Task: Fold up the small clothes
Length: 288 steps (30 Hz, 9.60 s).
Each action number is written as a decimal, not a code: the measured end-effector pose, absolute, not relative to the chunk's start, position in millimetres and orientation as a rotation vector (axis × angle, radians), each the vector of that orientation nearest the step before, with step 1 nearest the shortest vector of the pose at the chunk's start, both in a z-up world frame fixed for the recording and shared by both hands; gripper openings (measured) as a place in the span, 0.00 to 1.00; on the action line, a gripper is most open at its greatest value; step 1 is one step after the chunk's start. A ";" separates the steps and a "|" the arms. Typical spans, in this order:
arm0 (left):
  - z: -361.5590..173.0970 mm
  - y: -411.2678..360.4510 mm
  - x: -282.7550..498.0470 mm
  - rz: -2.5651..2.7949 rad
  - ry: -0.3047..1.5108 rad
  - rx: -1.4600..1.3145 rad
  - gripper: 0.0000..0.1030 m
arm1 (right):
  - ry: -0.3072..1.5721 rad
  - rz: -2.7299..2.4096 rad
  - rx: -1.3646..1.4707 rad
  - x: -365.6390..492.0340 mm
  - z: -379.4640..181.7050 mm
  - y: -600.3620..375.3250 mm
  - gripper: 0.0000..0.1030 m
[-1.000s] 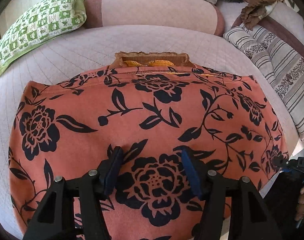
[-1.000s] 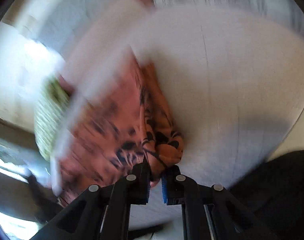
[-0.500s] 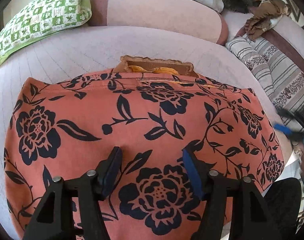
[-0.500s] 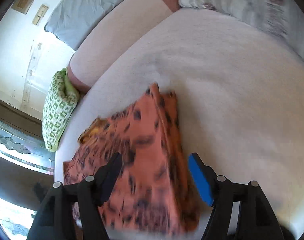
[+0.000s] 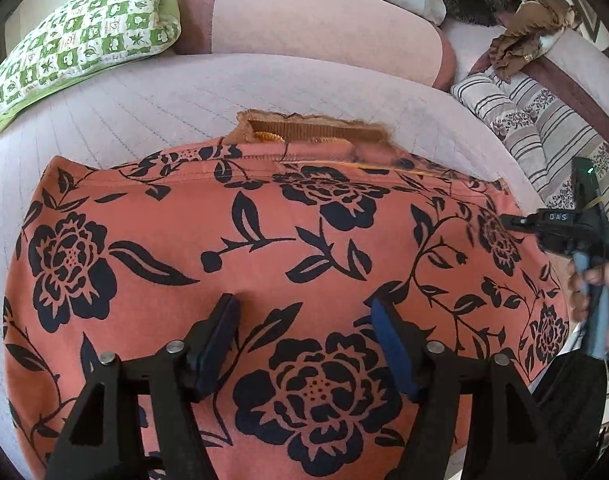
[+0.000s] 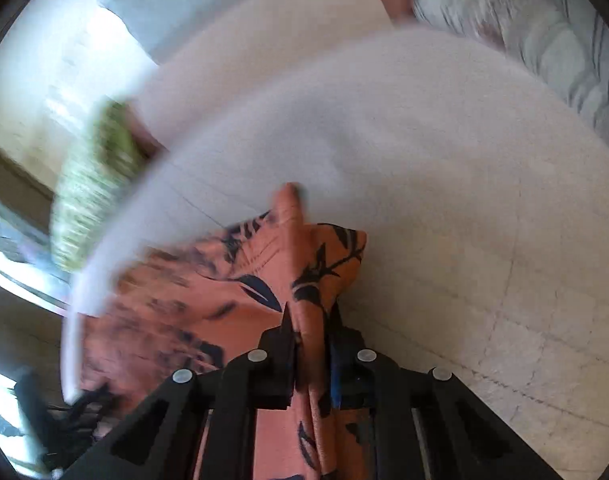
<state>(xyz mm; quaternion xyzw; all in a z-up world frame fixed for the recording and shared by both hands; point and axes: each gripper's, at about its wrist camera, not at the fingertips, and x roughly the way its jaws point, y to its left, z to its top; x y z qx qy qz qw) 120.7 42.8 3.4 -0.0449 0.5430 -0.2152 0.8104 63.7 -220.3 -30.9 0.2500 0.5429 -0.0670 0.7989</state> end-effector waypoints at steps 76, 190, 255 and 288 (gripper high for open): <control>37.0 158.6 124.2 -0.173 1.005 -0.162 0.60 | 1.017 -0.068 1.138 -102.3 -13.9 -159.6 0.83; 12.2 230.7 5.3 -0.096 1.241 -0.645 0.17 | 1.016 0.383 0.786 4.5 -6.8 50.7 0.74; 35.4 193.2 64.0 -0.425 1.123 -0.180 0.48 | 1.118 0.261 0.970 84.3 -46.9 8.7 0.83; 39.9 273.0 121.5 -0.400 1.116 -0.508 0.67 | 1.095 0.235 0.614 124.5 -5.3 48.1 0.83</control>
